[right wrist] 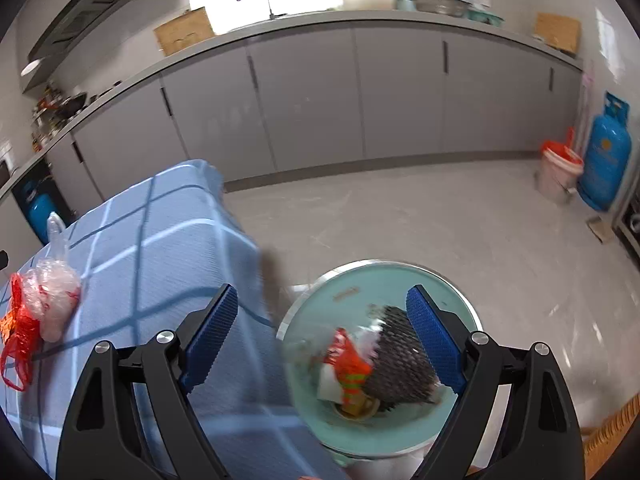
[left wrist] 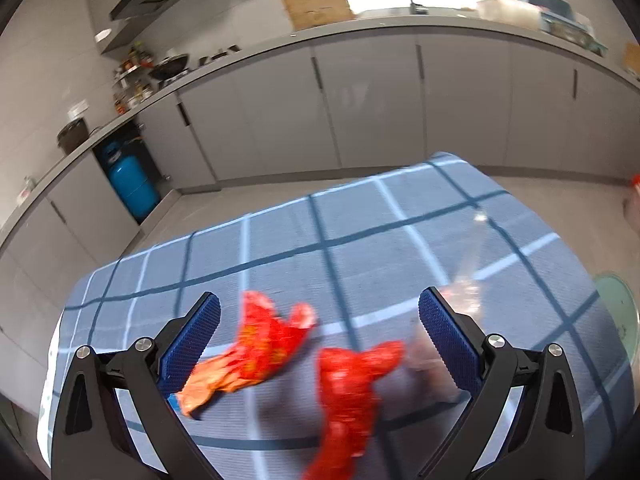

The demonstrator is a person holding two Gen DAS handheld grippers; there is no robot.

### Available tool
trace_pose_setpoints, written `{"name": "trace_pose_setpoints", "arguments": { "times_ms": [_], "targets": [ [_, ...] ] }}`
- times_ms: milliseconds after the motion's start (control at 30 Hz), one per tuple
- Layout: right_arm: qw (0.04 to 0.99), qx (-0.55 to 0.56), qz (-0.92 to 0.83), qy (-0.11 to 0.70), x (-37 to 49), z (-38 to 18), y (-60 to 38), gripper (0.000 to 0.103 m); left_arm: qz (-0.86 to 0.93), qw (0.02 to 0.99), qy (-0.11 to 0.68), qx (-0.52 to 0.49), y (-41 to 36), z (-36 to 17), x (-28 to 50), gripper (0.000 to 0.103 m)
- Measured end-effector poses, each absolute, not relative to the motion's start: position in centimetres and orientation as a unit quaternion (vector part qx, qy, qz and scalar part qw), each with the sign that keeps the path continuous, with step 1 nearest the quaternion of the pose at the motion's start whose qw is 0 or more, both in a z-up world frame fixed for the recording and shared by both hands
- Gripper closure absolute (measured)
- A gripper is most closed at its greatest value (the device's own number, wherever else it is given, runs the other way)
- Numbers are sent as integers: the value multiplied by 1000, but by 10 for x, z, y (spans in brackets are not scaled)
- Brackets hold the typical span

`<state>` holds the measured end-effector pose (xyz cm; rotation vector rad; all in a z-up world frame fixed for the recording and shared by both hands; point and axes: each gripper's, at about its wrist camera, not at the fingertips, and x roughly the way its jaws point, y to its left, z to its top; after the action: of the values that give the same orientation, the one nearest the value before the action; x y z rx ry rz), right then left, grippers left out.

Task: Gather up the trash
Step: 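Move both tools back over the table toward the remaining trash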

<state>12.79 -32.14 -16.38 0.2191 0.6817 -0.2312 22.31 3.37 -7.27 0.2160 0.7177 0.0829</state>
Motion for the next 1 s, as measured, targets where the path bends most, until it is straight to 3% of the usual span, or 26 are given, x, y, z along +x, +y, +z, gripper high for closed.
{"name": "trace_pose_setpoints", "arguments": {
  "times_ms": [500, 1000],
  "targets": [
    [939, 40, 23, 341, 171, -136, -174, 16, 140, 914, 374, 68, 164, -92, 207, 5],
    [940, -9, 37, 340, 171, -121, -107, 15, 131, 913, 385, 35, 212, -110, 203, 5]
  ]
}}
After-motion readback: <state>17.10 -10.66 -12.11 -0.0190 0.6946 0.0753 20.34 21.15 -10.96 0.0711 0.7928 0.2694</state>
